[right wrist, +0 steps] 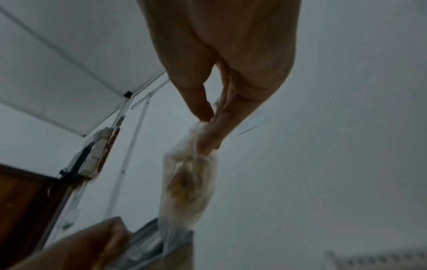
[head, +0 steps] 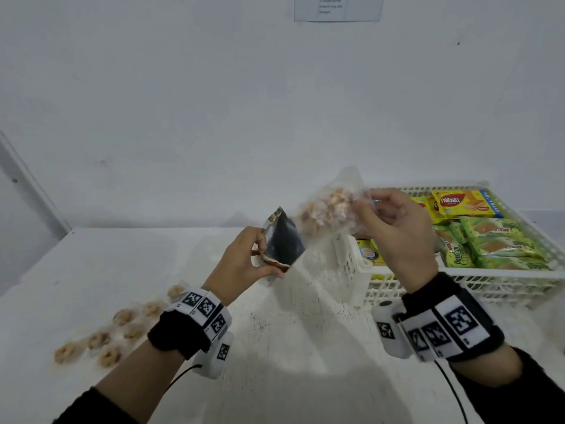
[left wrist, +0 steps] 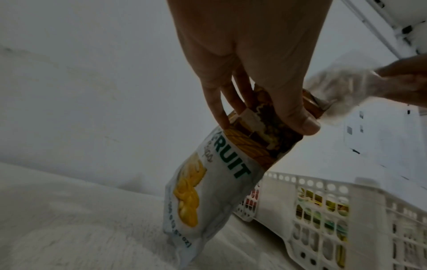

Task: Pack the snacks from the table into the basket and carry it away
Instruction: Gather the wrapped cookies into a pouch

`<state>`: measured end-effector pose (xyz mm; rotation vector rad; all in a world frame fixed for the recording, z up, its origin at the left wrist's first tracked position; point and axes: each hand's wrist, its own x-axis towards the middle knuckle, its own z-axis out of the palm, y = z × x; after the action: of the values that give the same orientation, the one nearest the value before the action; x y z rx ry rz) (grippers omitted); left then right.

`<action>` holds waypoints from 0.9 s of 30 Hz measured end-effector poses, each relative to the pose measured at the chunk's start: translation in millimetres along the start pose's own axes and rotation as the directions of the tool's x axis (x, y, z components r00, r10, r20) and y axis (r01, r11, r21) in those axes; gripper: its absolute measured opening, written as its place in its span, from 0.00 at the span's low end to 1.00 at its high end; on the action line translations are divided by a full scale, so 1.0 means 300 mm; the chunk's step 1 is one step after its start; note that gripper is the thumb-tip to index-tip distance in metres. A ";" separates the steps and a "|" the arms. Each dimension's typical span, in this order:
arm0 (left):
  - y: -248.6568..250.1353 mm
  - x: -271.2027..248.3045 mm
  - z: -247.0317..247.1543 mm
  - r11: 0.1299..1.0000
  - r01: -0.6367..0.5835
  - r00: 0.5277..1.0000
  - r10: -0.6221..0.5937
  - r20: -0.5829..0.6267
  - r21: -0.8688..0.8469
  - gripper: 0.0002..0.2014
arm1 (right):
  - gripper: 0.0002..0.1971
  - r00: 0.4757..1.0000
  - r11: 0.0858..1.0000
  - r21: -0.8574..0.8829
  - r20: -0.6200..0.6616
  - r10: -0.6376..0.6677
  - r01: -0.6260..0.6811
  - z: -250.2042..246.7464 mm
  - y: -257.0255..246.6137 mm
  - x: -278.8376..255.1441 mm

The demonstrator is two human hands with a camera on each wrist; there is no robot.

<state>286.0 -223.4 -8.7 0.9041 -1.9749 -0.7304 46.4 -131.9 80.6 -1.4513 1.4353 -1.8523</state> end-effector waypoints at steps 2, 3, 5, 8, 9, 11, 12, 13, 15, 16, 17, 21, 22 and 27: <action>0.012 0.003 0.011 1.000 -0.011 1.000 0.011 -0.017 0.012 0.27 | 0.02 1.000 1.000 -0.001 -0.004 -0.019 0.019 0.027 -0.016 -0.003; 0.016 0.005 0.015 1.000 -0.009 1.000 0.010 -0.027 0.017 0.27 | 0.02 1.000 0.999 -0.027 0.023 -0.019 0.020 0.039 -0.017 -0.006; 0.017 0.006 0.025 1.000 0.003 0.999 -0.002 -0.043 0.015 0.28 | 0.03 0.996 0.989 -0.140 0.079 -0.042 0.053 0.065 -0.011 -0.017; 0.023 -0.001 0.037 1.000 -0.004 0.998 0.005 -0.057 0.012 0.28 | 0.04 0.991 0.961 -0.247 0.080 -0.107 0.123 0.096 -0.015 -0.016; 0.025 -0.003 0.040 1.000 -0.018 0.998 0.019 -0.059 0.021 0.27 | 0.05 0.991 0.959 -0.253 0.063 -0.118 0.130 0.100 -0.023 -0.008; 0.027 -0.006 0.042 0.997 -0.044 0.997 0.047 -0.063 0.056 0.26 | 0.05 0.993 0.961 -0.252 0.030 -0.110 0.114 0.099 -0.032 0.018; 0.026 -0.008 0.040 0.996 -0.053 0.996 0.058 -0.067 0.070 0.25 | 0.05 0.996 0.968 -0.235 0.003 -0.093 0.091 0.093 -0.032 0.029; 0.024 -0.010 0.036 0.995 -0.060 0.995 0.067 -0.073 0.083 0.25 | 0.06 0.997 0.975 -0.215 -0.023 -0.069 0.063 0.084 -0.028 0.038; 0.017 -0.010 0.017 0.993 -0.063 0.993 0.073 -0.094 0.096 0.25 | 0.07 0.999 0.978 -0.209 -0.036 -0.027 0.019 0.064 -0.006 0.039; 0.010 -0.008 0.004 0.993 -0.057 0.992 0.068 -0.104 0.102 0.25 | 0.08 1.000 0.976 -0.220 -0.027 -0.009 0.003 0.056 0.010 0.032; 0.001 -0.006 -0.009 0.992 -0.050 0.992 0.063 -0.109 0.117 0.24 | 0.08 1.000 0.973 -0.229 -0.014 0.009 -0.012 0.051 0.024 0.022; -0.021 -0.007 -0.026 0.979 -0.054 0.996 0.068 -0.063 0.197 0.24 | 0.08 0.998 0.986 -0.158 0.029 0.057 -0.052 0.075 0.029 -0.008; -0.013 -0.010 -0.015 0.978 -0.059 0.997 0.069 -0.044 0.201 0.24 | 0.09 0.997 0.993 -0.106 0.041 0.059 -0.055 0.082 0.020 -0.007; 0.021 0.011 -0.025 0.976 -0.036 0.995 0.056 -0.088 0.214 0.23 | 0.17 0.985 0.972 -0.221 0.128 0.116 -0.086 0.086 0.039 -0.010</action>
<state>289.0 -223.7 1.0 0.9959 -2.0086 -0.4479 67.1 -146.6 67.6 -1.5423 1.6468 -1.5411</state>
